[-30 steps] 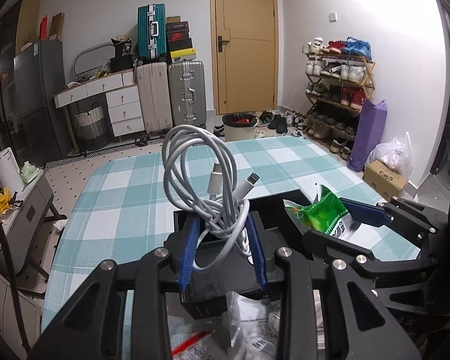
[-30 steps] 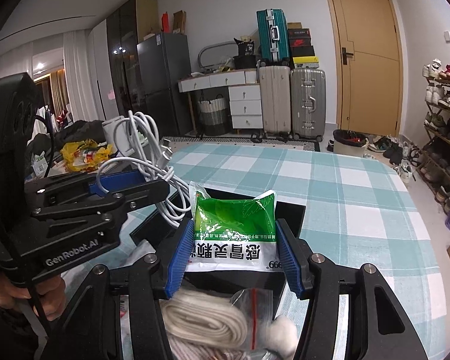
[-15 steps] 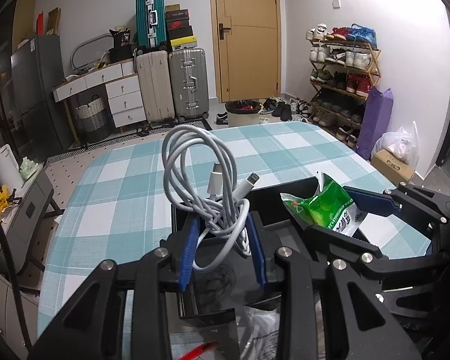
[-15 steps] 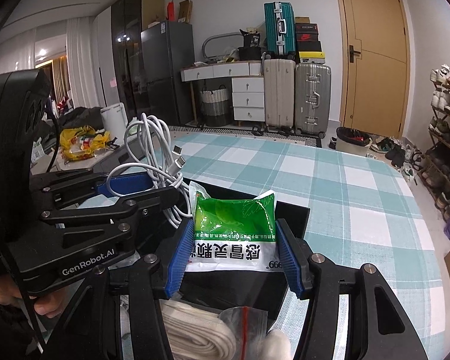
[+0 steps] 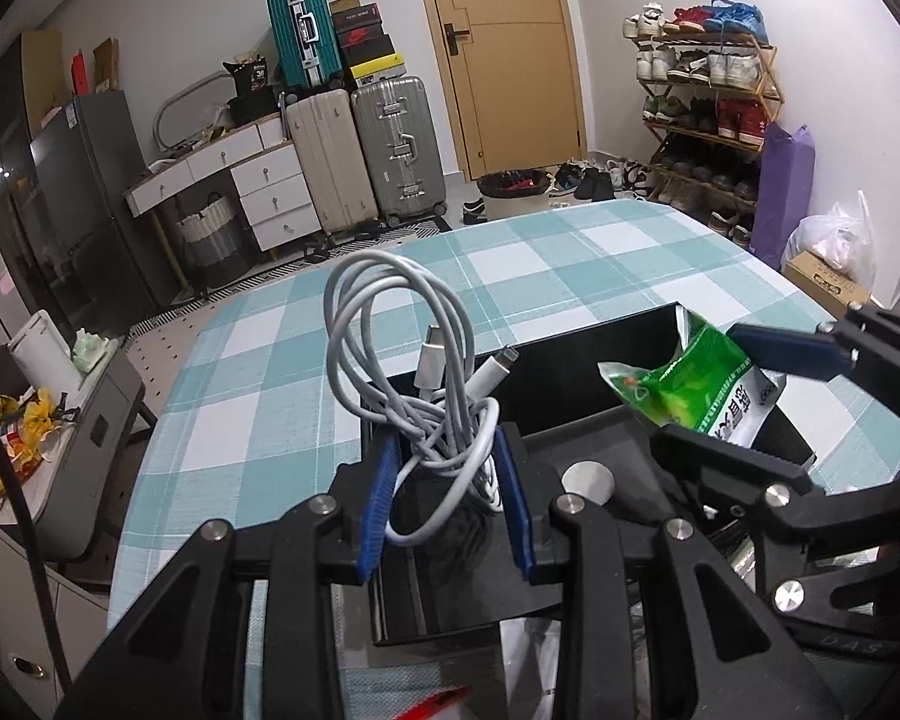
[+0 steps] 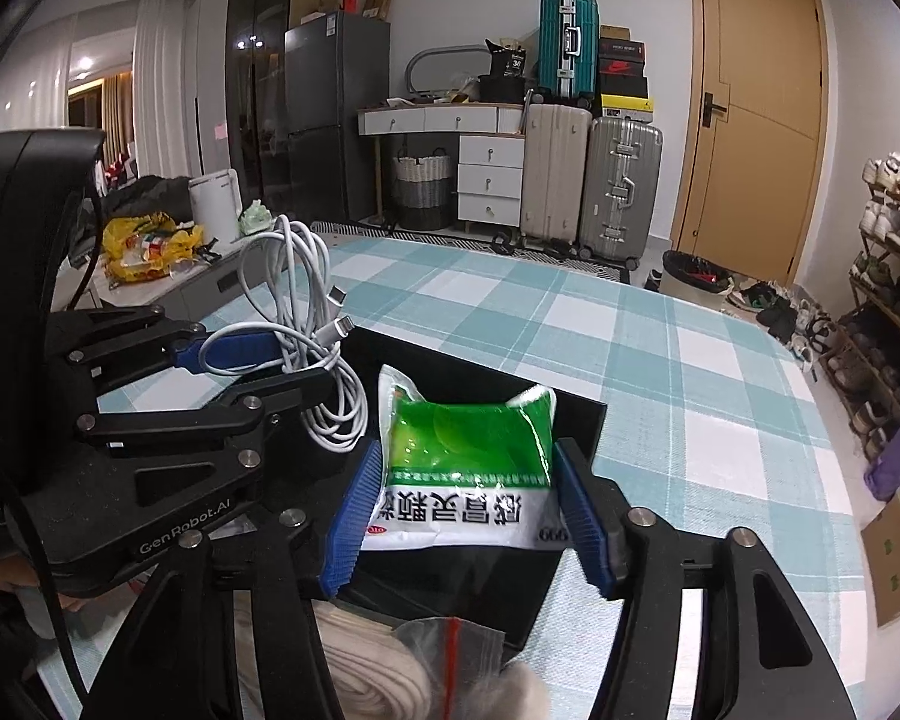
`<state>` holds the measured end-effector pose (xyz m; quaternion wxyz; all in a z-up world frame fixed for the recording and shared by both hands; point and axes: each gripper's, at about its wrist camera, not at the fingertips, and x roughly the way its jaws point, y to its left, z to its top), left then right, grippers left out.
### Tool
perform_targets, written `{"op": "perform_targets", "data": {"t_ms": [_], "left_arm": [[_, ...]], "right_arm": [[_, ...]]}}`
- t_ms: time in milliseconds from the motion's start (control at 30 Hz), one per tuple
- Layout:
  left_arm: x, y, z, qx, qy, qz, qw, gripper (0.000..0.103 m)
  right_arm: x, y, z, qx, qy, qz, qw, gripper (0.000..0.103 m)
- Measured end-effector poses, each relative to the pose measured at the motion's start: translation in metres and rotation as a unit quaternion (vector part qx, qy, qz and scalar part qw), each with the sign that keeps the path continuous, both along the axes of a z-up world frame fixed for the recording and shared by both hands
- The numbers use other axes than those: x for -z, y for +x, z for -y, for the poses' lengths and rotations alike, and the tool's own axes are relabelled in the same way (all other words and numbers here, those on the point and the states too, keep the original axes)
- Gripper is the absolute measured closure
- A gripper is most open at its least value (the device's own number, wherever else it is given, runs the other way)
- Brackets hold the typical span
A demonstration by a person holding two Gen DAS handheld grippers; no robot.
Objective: Organize soft objects
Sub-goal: 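Open the right gripper to drop the green packet into the black box, then lower the white cable into the black box and open the left gripper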
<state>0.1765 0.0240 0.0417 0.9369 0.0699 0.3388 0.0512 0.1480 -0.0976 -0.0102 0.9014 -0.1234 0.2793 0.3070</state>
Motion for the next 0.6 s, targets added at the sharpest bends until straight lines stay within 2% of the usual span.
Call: {"op": "perform_targets", "data": {"t_ms": [133,233,433,467,533,600], "left_arm": [[0.002,0.000,-0.001,0.000,0.001,-0.005,1.0000,0.071],[0.003,0.001,0.000,-0.001,0.004,-0.012,0.9999,0.071],[0.002,-0.001,0.004,0.003,0.012,-0.013,0.9998,0.067],[0.002,-0.002,0.005,0.003,0.014,-0.012,0.9998,0.066],[0.000,-0.005,0.007,0.001,0.021,-0.009,0.9997,0.050],[-0.003,-0.009,0.008,0.002,0.025,-0.004,0.9997,0.046]], "right_arm": [[-0.003,-0.005,0.004,0.000,-0.007,0.011,1.000,0.026],[-0.005,-0.009,0.009,0.003,-0.009,0.015,1.000,0.020],[-0.006,-0.016,0.019,0.011,-0.016,0.019,1.000,0.016],[-0.005,-0.016,0.021,0.013,-0.015,0.020,1.000,0.015],[-0.006,-0.018,0.026,0.018,-0.012,0.020,1.000,0.013],[-0.007,-0.019,0.029,0.022,-0.010,0.020,1.000,0.011]]}}
